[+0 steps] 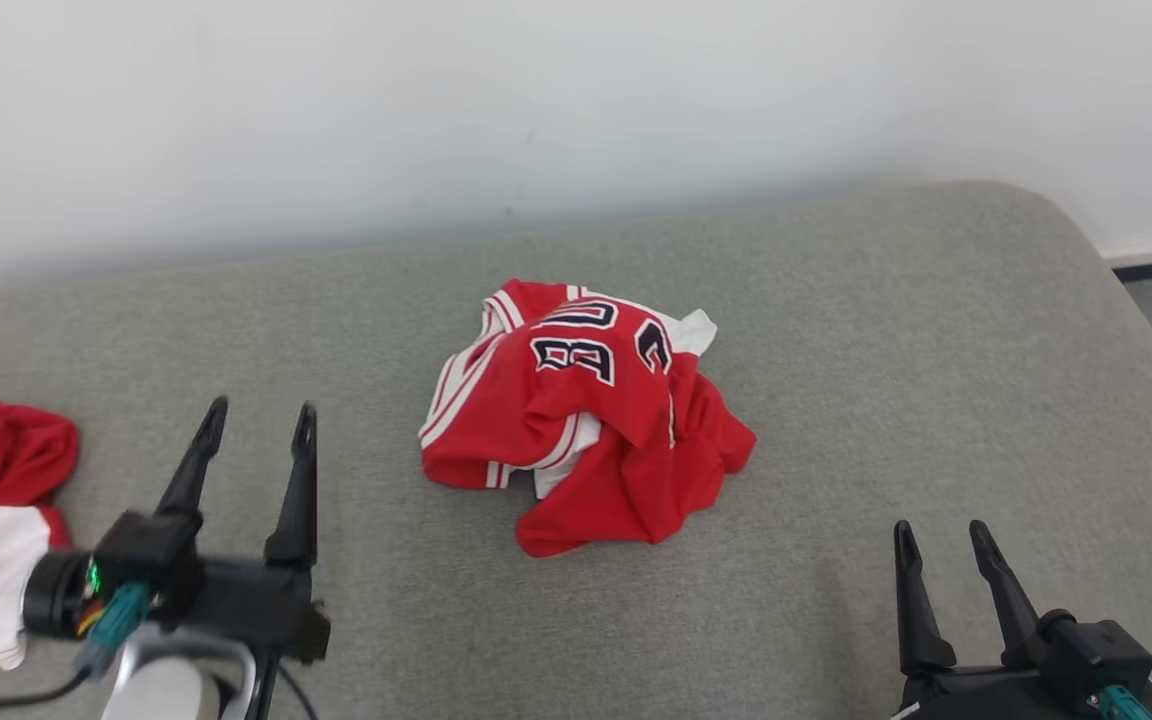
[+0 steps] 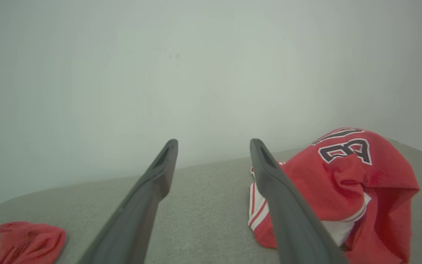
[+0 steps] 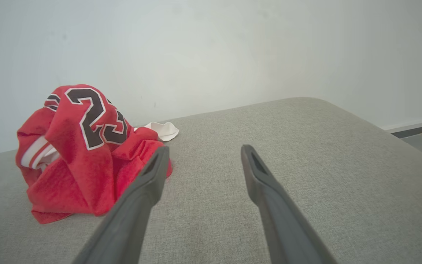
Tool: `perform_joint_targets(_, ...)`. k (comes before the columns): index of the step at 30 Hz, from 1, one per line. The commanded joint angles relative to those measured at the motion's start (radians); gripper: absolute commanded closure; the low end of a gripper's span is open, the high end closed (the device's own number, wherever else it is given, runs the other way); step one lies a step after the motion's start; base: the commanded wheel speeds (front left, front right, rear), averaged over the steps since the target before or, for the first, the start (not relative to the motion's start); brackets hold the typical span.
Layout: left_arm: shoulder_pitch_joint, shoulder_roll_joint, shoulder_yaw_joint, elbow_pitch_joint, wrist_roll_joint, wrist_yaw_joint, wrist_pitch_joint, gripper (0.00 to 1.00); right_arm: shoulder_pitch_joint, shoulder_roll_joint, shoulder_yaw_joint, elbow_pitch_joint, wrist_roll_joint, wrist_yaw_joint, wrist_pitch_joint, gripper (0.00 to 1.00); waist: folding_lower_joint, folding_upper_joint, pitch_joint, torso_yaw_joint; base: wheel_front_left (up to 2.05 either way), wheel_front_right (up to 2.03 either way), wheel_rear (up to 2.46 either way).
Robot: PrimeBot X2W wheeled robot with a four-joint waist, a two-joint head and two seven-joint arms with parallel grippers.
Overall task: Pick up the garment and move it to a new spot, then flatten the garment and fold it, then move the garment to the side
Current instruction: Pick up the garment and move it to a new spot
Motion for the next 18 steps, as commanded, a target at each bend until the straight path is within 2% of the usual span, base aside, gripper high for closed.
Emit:
perform_joint_targets(1, 0.045, 0.000, 0.017, -0.024, 0.011, 0.005, -0.002, 0.00, 0.013, -0.002, -0.008, 0.000, -0.002, -0.002, -0.002, 0.00, 0.0001, 0.0001, -0.017, 0.020, 0.00, 0.00, 0.00)
perform_joint_targets(11, 0.237, -0.044, 0.140, -0.138, 0.055, 0.038, -0.002, 0.00, 0.021, -0.001, -0.002, -0.006, -0.012, -0.002, -0.001, 0.00, 0.0001, 0.0001, -0.033, 0.056, 0.00, 0.00, 0.00)
perform_joint_targets(18, 0.328, -0.098, 0.207, -0.202, 0.108, 0.024, -0.002, 0.00, 0.032, -0.002, 0.003, -0.009, -0.017, -0.002, -0.001, 0.00, 0.0001, 0.0001, -0.042, 0.066, 0.00, 0.00, 0.00)
